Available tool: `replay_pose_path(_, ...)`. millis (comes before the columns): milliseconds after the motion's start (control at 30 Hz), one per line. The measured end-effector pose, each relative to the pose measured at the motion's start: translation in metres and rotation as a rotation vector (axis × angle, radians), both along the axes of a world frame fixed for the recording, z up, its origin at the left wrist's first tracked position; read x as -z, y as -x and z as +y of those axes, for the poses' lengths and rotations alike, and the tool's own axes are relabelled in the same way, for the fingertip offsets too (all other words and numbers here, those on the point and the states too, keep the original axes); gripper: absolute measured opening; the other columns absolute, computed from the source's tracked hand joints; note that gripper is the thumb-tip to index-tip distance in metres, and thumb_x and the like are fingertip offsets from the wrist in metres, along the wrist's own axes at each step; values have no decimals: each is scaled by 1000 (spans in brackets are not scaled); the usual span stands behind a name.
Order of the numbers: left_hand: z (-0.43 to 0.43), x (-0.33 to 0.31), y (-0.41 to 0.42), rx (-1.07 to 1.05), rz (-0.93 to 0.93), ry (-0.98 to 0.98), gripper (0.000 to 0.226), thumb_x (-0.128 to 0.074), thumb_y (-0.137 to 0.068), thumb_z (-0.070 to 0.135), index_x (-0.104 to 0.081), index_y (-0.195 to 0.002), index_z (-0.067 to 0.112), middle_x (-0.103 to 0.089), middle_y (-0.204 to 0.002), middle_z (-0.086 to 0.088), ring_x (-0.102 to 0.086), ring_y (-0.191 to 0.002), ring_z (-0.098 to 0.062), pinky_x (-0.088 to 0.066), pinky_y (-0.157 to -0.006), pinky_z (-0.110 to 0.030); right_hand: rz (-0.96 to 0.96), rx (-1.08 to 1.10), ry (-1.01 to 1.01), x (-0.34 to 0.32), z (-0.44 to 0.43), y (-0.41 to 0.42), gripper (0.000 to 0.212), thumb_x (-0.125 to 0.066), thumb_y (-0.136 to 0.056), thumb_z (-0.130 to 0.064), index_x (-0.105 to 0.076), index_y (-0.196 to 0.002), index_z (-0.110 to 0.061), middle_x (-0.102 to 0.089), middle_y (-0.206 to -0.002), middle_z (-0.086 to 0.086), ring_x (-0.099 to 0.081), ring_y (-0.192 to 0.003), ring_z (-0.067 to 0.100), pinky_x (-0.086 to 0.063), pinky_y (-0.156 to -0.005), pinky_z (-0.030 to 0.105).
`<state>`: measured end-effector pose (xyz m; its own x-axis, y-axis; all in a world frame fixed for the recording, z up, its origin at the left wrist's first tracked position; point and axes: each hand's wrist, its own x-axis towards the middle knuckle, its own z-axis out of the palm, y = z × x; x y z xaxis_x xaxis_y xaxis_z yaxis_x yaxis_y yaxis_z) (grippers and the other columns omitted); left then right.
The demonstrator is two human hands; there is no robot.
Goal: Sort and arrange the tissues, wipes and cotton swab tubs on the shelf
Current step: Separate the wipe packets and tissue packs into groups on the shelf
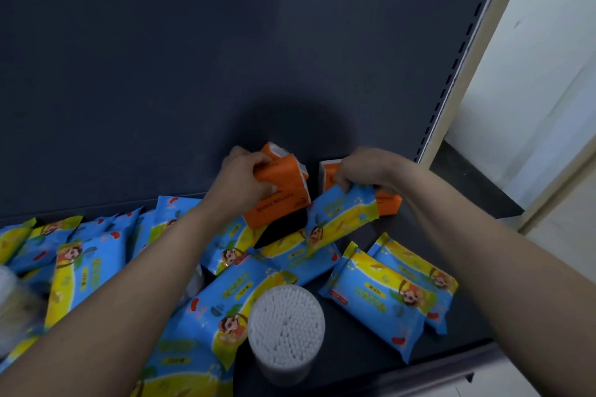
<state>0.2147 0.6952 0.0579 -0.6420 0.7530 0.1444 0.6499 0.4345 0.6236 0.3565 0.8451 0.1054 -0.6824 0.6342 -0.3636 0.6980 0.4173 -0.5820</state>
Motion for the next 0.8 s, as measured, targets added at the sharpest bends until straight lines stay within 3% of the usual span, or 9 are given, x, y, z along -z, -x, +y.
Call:
replay_pose_path(67, 4, 1, -1, -4, 10, -1, 48, -75, -75, 20, -58, -120, 19, -38, -125, -5, -39, -118, -24, -38, -99, -37, -28, -18, -37, -4, 3, -6, 27, -55, -66, -1, -35, -53, -14, -30, -61, 6, -25, -54, 18, -21, -49, 25)
replay_pose_path(167, 11, -1, -3, 94, -48, -11, 44, -75, -73, 15, -59, -114, 18, -54, -115, -3, -54, -104, -20, -44, -85, -32, -49, -37, -79, -10, 11, -14, 25, -57, -63, -4, -36, -53, -14, -32, -64, 5, -26, -57, 19, -22, -47, 25)
replay_pose_path(300, 23, 0, -7, 170, -45, 23, 38, -72, -76, 14, -57, -110, 21, -59, -110, -3, -57, -98, -20, -48, -80, -35, -96, -77, -107, -17, 15, -26, 18, -60, -70, -4, -50, -56, -10, -41, -67, 4, -35, -59, 20, -29, -50, 24)
replay_pose_path(433, 33, 11, -9, 162, 30, 96, 46, -72, -77, 20, -56, -120, 20, -49, -111, 2, -48, -109, -23, -41, -97, -42, -125, -63, -114, -14, 22, -34, 8, -65, -65, -9, -57, -67, -10, -46, -71, 5, -38, -63, 20, -30, -53, 25)
replay_pose_path(500, 38, 12, -12, 166, 74, 125, 50, -73, -77, 22, -55, -123, 21, -47, -111, 2, -42, -114, -24, -37, -102, -46, -123, -52, -107, -13, 26, -36, 22, -68, -55, -18, -65, -74, -8, -52, -76, 7, -43, -67, 21, -34, -57, 29)
replay_pose_path(600, 43, 13, -21, 181, 172, 189, 52, -72, -78, 24, -53, -126, 23, -49, -119, -2, -35, -117, -23, -31, -103, -41, -118, -84, -118, -11, 35, -39, 74, -68, -35, -31, -68, -102, 2, -68, -92, 14, -48, -74, 20, -49, -65, 41)
replay_pose_path(633, 44, 14, -24, 174, 238, 222, 53, -71, -79, 26, -51, -128, 24, -47, -121, -2, -33, -117, -24, -29, -101, -38, -119, -89, -111, -13, 33, -41, 69, -70, -45, -28, -67, -108, 0, -70, -99, 16, -49, -76, 19, -52, -72, 46)
replay_pose_path(700, 42, 18, -29, 136, 412, 290, 58, -69, -79, 31, -45, -132, 27, -41, -126, -3, -30, -118, -25, -25, -98, -38, -116, -114, -127, -16, 32, -47, 38, -67, -71, -13, -70, -109, -8, -69, -95, 6, -53, -77, 14, -53, -69, 34)
replay_pose_path(800, 36, 20, -38, 44, 567, 243, 59, -72, -75, 30, -41, -125, 20, -40, -123, -5, -35, -114, -25, -27, -93, -38, -100, -145, -137, -11, 35, -54, 35, -62, -81, -6, -69, -113, -20, -61, -96, -2, -54, -73, 10, -45, -56, 22)
